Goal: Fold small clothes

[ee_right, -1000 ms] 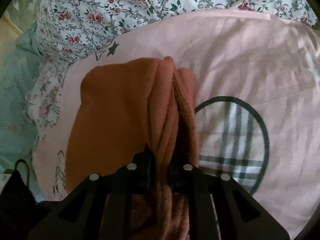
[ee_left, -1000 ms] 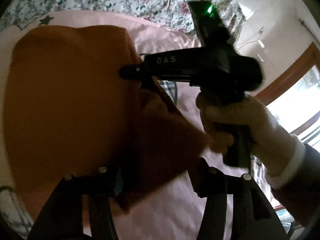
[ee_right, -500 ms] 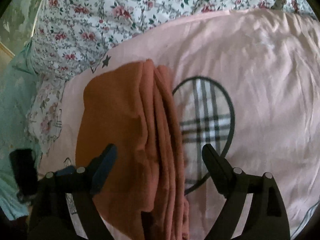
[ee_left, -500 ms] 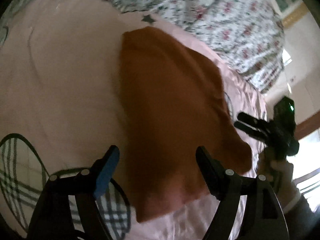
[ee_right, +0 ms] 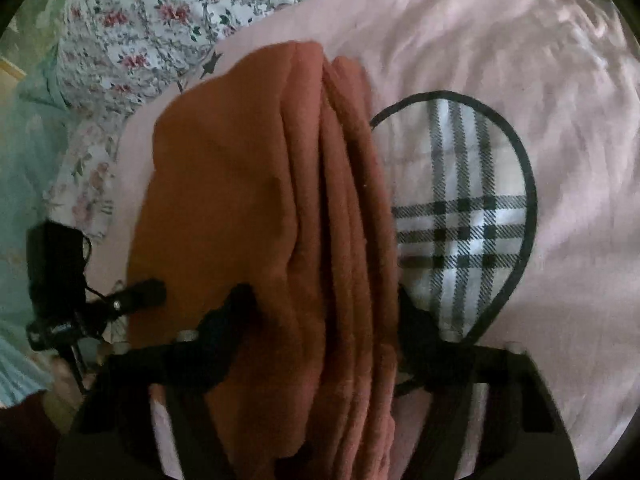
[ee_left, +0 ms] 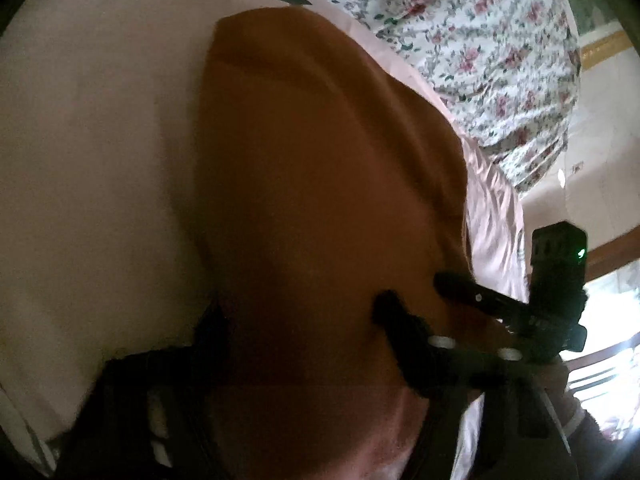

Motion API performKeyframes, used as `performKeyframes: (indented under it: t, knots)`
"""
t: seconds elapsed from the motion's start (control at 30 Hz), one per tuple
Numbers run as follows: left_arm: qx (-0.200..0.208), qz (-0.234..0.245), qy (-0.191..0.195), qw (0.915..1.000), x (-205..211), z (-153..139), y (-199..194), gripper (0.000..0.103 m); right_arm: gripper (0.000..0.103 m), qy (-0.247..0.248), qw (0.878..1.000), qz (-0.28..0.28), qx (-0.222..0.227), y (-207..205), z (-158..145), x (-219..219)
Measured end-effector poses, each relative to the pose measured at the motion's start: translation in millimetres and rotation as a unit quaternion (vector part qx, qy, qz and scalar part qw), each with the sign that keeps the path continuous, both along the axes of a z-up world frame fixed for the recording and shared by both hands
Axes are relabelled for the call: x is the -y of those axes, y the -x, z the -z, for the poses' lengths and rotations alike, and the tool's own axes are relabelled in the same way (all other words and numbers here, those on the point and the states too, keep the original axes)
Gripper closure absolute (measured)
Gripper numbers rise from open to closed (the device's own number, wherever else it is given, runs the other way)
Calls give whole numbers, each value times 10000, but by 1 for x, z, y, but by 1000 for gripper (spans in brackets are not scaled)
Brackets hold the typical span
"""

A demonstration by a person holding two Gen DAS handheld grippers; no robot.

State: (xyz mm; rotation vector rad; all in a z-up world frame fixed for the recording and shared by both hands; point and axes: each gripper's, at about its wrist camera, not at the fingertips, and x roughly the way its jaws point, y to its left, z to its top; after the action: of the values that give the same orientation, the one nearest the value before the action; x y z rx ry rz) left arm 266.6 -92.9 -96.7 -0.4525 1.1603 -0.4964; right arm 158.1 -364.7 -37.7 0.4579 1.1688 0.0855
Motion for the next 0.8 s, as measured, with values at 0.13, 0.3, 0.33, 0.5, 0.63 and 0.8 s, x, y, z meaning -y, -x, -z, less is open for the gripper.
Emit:
performKeyframes:
  t: [0.13,0.3,0.33,0.5,0.63,0.8]
  knots:
    - [180,1,262,9995,-7,-20,7,78,79,-211,9997,-14,115,1,-11,-10]
    - [677,-48,145,9976,-36,-67,46,79,80,-569,9969,-371,405,11,-31,-54]
    - [705,-83,156,9974,-46,-72,54,79,80,-657,9958,-441,453,13,-33,-64]
    - [660,-341,-42,9972,-99,-80,97,79,80,-1050,9901,-792,480,19,-24,-113]
    - [524,-464,-165,9974,-123,-67,119,79,80,-1055,9887,-1031,278,19,-6,-140]
    - [89,-639,-65,9979,-136,-23,122,73,80,-862,9922,-890,-144,24,23,-139]
